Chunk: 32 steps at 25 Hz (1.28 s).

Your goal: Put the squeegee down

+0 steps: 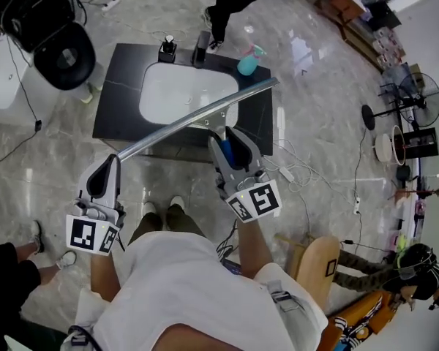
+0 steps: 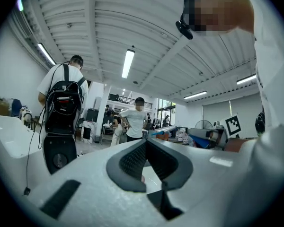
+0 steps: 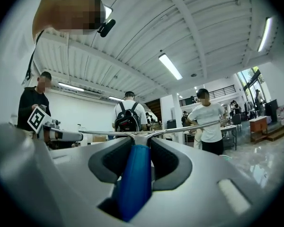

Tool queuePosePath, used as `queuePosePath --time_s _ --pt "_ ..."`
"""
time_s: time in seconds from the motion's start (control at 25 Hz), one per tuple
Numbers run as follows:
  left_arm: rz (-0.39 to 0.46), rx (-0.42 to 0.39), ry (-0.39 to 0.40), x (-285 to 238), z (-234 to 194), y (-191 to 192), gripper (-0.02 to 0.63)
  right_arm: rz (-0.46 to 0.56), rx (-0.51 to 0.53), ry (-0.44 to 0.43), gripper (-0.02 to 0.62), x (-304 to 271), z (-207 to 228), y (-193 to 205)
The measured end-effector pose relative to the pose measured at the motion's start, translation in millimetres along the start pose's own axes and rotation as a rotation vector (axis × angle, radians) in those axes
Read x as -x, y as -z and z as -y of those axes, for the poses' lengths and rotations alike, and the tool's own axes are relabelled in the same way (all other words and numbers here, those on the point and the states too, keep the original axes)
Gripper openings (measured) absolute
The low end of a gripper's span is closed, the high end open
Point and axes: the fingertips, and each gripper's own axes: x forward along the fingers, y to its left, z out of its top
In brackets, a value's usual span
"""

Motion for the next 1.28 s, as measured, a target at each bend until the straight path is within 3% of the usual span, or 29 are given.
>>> queuePosePath --time_s 0.2,0.56,0.96,1.28 --pt "-0.004 0.018 -0.076 14 -22 7 0.006 -0.058 -0.001 -0.106 0.143 -75 -10 32" --pt "-0.020 0.062 -0.211 45 -68 27 0.006 -0.323 0.026 -0.273 0.143 -226 -34 160" --pt "-0.051 0.101 -0.336 81 -107 40 0.006 -0.629 0.024 -0.294 0.143 -310 -54 316" --pt "-0.086 0.122 -0.354 78 -123 57 0.006 -0.739 0.011 -0.268 0.144 -329 -44 381"
